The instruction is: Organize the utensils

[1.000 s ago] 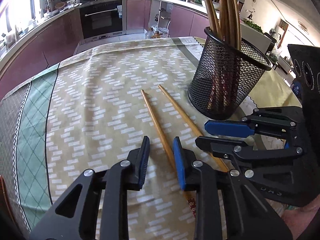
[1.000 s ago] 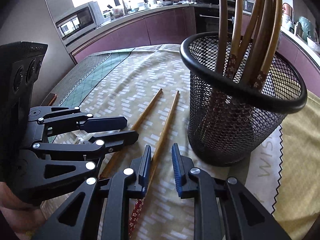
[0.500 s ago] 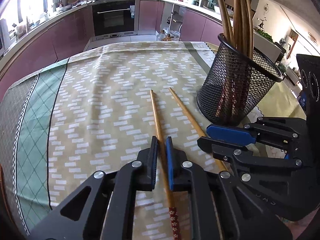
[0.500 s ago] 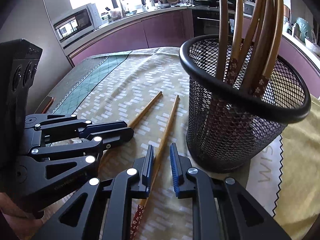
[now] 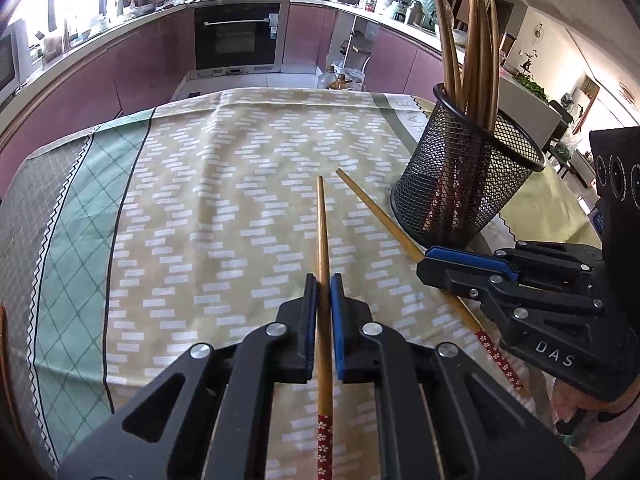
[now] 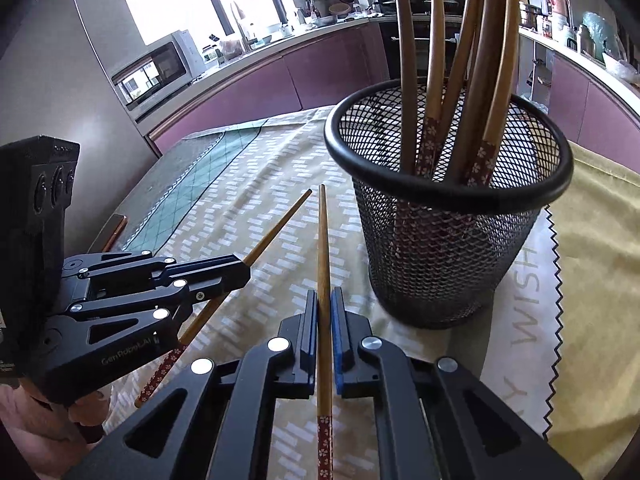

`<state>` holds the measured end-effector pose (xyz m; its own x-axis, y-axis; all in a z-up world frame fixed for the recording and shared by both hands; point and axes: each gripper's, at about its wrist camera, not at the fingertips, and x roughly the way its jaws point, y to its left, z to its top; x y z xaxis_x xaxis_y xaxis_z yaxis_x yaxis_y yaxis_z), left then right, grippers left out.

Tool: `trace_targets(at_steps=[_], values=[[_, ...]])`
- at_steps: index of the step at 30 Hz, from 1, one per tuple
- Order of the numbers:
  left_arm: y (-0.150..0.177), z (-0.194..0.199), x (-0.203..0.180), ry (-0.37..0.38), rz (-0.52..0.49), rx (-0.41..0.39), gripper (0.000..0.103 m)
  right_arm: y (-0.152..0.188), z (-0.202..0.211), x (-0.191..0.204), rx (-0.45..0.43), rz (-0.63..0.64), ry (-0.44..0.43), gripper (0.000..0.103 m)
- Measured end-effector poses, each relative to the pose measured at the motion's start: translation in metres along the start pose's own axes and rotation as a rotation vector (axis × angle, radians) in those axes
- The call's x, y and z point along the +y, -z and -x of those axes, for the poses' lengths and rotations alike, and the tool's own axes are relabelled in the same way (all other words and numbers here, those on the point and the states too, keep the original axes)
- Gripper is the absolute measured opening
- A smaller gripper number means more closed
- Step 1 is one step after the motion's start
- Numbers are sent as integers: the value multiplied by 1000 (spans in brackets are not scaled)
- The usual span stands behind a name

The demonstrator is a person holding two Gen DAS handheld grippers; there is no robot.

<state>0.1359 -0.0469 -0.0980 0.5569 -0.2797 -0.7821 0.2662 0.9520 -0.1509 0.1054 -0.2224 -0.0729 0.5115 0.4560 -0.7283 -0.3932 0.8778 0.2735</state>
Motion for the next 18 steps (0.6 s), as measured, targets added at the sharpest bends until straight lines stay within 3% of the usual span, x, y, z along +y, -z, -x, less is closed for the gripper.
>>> trace_targets(at_steps=[18], values=[[4,54,-4,90,21,-78,8,-1,48,22,-105,70,-69,6]])
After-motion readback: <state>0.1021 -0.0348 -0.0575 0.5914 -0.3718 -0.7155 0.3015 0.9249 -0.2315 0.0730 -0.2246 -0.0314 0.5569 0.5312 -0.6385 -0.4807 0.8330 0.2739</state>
